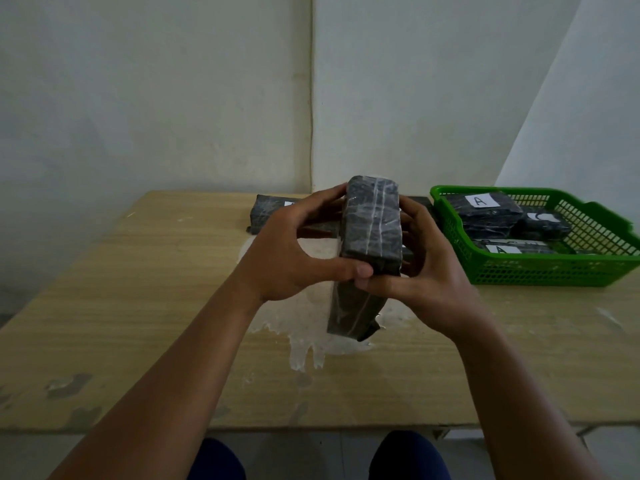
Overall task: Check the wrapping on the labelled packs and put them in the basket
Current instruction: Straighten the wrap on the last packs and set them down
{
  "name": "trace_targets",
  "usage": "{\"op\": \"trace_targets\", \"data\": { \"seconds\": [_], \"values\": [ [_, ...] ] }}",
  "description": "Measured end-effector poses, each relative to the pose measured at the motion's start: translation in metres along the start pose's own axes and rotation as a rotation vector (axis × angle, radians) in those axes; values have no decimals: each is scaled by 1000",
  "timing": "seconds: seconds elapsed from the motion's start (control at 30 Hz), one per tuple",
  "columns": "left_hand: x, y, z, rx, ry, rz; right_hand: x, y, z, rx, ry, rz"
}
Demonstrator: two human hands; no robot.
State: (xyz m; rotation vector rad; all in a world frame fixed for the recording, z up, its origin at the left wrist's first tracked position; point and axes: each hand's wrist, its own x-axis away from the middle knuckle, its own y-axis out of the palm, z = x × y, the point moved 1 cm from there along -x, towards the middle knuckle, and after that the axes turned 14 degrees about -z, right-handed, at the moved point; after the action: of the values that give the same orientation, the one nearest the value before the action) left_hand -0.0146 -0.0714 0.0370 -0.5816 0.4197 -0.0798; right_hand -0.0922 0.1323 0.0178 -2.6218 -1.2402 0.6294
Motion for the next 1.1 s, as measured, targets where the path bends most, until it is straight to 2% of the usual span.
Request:
{"op": "trace_targets", "data": {
  "seconds": [0.1,0.2,0.27,0.37,0.5,0.6,0.7,0.83,1.1],
  "values": [
    [-2,6,-6,130,-46,36,-2,3,-3,-100,31,59],
    [2,10,-17,281,-140,-95,-8,5,-9,-235,103,134],
    [4,15,-23,359,-190,-100,-10,8,-13,-328,155,163],
    [2,19,-22,390,-249,25,-6,15,-9,-363,180,112],
    [-6,16,-11,499,-450,174,6,27,7,-275,380,-126],
    [-8,15,-7,566,-590,147,6,35,7,-383,465,-134],
    [-1,18,-9,684,-562,23,-1,30,5,-427,479,-31],
    [4,19,-6,622,-560,-121,-11,25,3,-484,545,34],
    [-5,26,9,549,-660,-59,-12,25,-3,-465,592,45]
  ]
}}
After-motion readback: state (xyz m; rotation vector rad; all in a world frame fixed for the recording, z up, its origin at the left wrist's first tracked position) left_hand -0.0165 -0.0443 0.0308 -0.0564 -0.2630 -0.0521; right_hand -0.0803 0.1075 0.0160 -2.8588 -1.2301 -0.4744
